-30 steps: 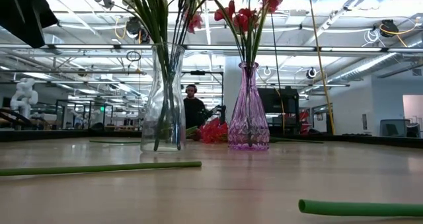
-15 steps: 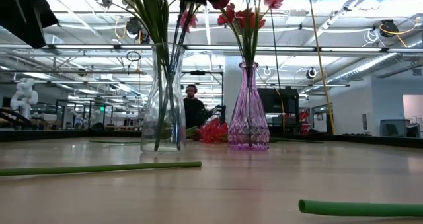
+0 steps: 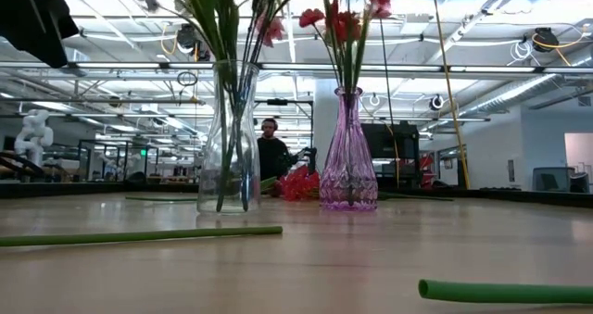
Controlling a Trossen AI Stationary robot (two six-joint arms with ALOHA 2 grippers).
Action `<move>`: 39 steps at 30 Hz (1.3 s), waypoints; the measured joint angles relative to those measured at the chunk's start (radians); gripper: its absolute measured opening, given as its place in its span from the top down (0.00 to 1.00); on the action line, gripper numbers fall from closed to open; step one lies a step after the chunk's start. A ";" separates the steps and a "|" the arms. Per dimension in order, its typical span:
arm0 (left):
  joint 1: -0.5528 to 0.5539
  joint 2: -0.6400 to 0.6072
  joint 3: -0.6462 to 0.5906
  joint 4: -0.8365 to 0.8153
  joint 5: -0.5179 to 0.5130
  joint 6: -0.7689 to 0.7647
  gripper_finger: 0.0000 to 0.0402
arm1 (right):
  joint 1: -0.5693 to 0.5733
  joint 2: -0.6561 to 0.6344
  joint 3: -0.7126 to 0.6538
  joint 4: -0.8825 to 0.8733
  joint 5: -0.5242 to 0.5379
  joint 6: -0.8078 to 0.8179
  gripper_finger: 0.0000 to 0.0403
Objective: Sort flowers into vase by color
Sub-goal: Put the top pink flower into the transparent vase, then put the bottom dark red flower into the purple vase
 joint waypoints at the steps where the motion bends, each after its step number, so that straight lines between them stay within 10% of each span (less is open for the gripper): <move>1: 0.000 0.000 0.000 0.000 -0.006 -0.005 0.57 | 0.012 -0.023 0.000 -0.033 -0.001 0.015 0.54; 27: 0.003 0.049 0.000 0.220 -0.157 -0.143 0.57 | 0.243 -0.416 0.000 -1.433 -0.171 1.339 0.68; 39: 0.003 0.245 0.084 0.333 -0.147 -0.104 0.63 | 0.312 -0.484 -0.185 -1.427 -0.251 1.460 0.73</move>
